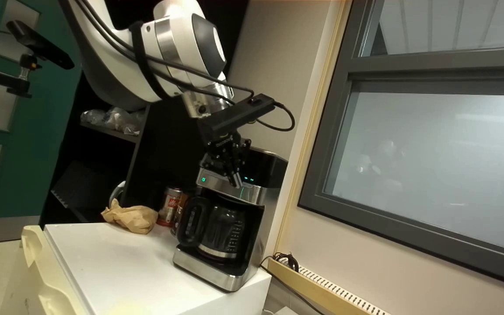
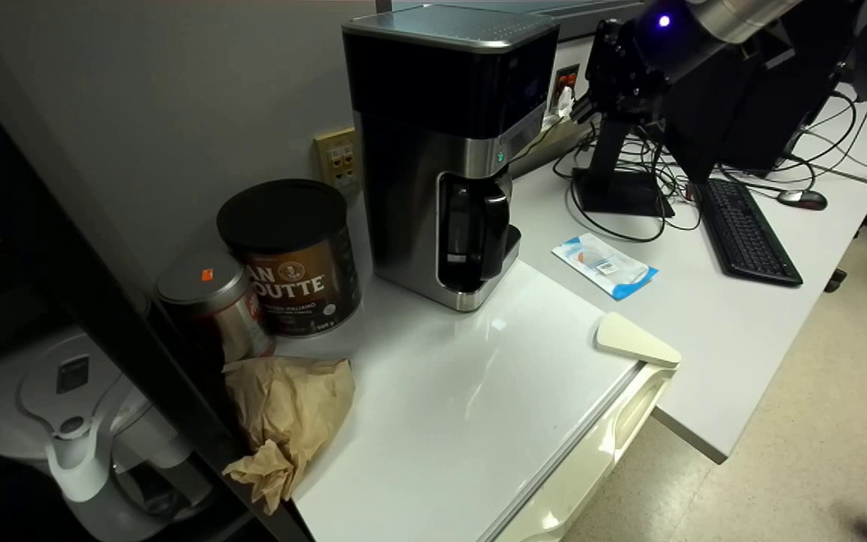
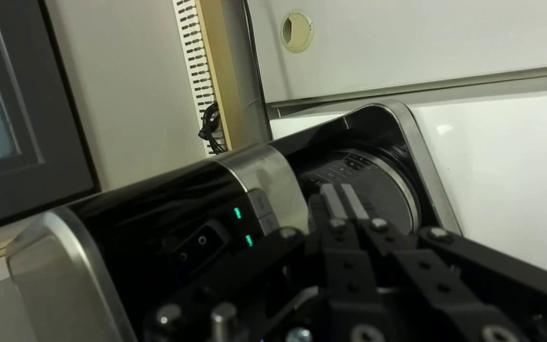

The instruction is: Push the coffee maker backwards a bit

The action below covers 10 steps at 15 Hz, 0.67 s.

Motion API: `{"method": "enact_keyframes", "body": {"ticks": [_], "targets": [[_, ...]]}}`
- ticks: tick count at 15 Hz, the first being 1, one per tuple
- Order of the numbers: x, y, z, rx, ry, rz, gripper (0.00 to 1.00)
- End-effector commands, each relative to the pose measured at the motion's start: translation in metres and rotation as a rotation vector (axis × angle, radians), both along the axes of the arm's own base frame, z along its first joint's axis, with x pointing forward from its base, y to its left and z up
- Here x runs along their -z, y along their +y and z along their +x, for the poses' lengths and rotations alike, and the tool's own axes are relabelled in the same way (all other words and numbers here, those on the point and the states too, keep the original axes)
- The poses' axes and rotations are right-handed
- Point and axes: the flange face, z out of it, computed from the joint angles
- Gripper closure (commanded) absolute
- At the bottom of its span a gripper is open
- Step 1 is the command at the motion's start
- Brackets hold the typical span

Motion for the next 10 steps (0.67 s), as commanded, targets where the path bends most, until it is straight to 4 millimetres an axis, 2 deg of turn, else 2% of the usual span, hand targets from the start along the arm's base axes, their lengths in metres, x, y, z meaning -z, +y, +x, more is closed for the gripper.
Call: {"method": "enact_keyframes", "body": {"ticks": [1, 10], "targets": [[0.005, 0.006, 0.021, -0.031, -0.032, -0.005, 1.00], [0.008, 0.015, 0.041, -0.047, -0.067, -0.008, 1.00]]}}
